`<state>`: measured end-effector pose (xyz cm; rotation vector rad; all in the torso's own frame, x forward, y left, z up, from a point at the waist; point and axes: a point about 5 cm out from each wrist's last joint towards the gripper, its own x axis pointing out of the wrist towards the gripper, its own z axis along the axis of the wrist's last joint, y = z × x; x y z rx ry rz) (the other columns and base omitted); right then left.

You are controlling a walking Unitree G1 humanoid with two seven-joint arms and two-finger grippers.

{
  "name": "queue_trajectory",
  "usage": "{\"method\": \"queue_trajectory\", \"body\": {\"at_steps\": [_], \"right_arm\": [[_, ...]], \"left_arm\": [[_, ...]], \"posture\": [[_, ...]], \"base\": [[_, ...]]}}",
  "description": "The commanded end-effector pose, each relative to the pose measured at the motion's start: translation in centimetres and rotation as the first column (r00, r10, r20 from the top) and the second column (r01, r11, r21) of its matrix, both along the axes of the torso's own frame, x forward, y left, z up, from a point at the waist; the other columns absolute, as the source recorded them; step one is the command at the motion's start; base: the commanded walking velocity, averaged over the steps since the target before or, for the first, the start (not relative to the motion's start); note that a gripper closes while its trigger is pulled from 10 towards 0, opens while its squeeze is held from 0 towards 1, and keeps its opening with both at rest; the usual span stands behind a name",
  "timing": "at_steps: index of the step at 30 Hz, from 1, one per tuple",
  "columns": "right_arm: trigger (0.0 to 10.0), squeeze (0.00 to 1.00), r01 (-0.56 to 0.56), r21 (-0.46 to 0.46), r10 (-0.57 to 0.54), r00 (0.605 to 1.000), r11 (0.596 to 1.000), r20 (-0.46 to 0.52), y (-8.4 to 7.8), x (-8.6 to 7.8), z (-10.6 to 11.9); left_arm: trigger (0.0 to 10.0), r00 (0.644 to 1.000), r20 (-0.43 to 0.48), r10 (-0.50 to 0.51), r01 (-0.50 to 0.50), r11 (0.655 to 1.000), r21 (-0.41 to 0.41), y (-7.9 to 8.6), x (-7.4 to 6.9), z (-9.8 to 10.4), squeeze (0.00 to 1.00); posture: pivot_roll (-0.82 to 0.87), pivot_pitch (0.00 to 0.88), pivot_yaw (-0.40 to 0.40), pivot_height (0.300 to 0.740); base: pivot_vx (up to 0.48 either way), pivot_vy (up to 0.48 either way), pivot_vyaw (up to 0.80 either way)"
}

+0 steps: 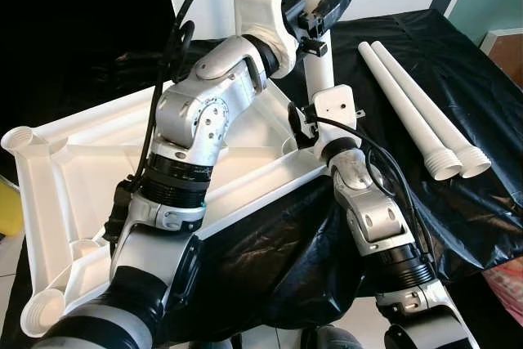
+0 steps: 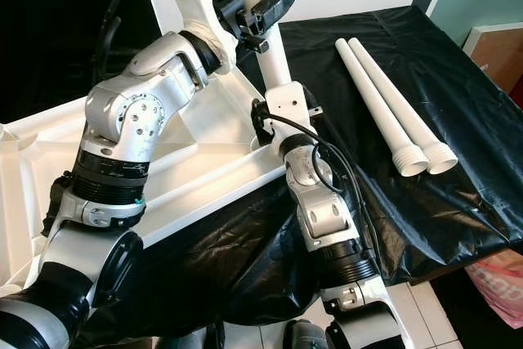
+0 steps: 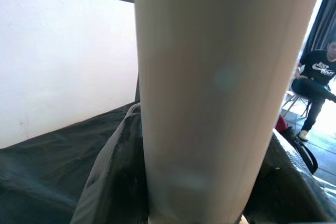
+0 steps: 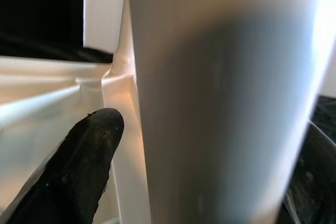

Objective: Building children table

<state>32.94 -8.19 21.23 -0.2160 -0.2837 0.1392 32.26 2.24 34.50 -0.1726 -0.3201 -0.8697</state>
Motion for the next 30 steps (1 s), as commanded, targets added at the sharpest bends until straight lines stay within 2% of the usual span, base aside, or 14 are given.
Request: {"method": "queue_trajectory", "body": {"at_steps": [1,10,11,13,14,15,16,29,30], "right_arm": [[10.0,0.0,0.015,-0.001,-0.015,1.0,1.0,0.015,0.05,0.11,0.1],[10.0,0.0,0.035,0.01,-0.035,0.999,0.999,0.021,-0.01,0.36,0.16],[9.0,0.0,0.036,0.011,-0.036,0.999,0.999,0.019,-0.01,0.39,0.09],[9.0,0.0,0.037,0.01,-0.037,0.999,0.999,0.017,-0.01,0.41,0.05],[2.2,0.0,0.038,0.01,-0.038,0.999,0.999,0.016,0.0,0.43,-0.01],[2.2,0.0,0.039,0.009,-0.039,0.999,0.999,0.012,0.0,0.44,-0.09],[0.0,0.0,0.04,0.01,-0.04,0.999,0.999,0.008,0.02,0.45,-0.19],[0.0,0.0,0.052,0.025,-0.052,0.999,0.998,-0.01,0.14,0.54,-0.58],[10.0,0.0,0.056,0.027,-0.056,0.998,0.998,-0.011,0.11,0.56,-0.59]], "left_arm": [[10.0,1.0,0.025,-0.008,0.008,1.0,0.011,-0.53,-0.56,0.45,0.0],[10.0,1.0,0.028,-0.002,0.002,1.0,0.005,-0.73,-0.59,0.51,0.0],[10.0,1.0,0.029,-0.003,0.003,1.0,0.004,-0.77,-0.62,0.57,0.0],[10.0,1.0,0.03,-0.004,0.004,1.0,0.003,-0.8,-0.64,0.6,0.0],[10.0,1.0,0.031,-0.006,0.006,1.0,0.002,-0.85,-0.68,0.65,0.0],[10.0,0.999,0.031,-0.007,0.007,1.0,0.002,-0.9,-0.71,0.69,0.0],[10.0,0.999,0.031,-0.009,0.009,1.0,0.0,-0.98,-0.77,0.72,0.0],[10.0,0.999,0.043,-0.009,0.009,1.0,0.012,-1.33,-0.89,0.86,0.0],[10.0,0.999,0.045,-0.011,0.01,1.0,0.014,-1.35,-0.9,0.86,0.0]], "posture": [[-0.01,0.088,0.023,0.74],[-0.02,0.088,0.022,0.74],[-0.02,0.088,0.023,0.74],[-0.02,0.087,0.023,0.74],[-0.02,0.088,0.024,0.74],[-0.02,0.088,0.024,0.74],[-0.01,0.089,0.023,0.74],[-0.01,0.089,0.023,0.74],[-0.01,0.089,0.024,0.74]], "base": [[0.0,0.0,0.0],[0.0,0.0,0.0],[0.0,0.0,0.0],[0.0,0.0,0.0],[0.0,0.0,0.0],[0.0,0.0,0.0],[0.0,0.0,0.0],[0.0,0.0,0.0],[0.0,0.0,0.0]]}}
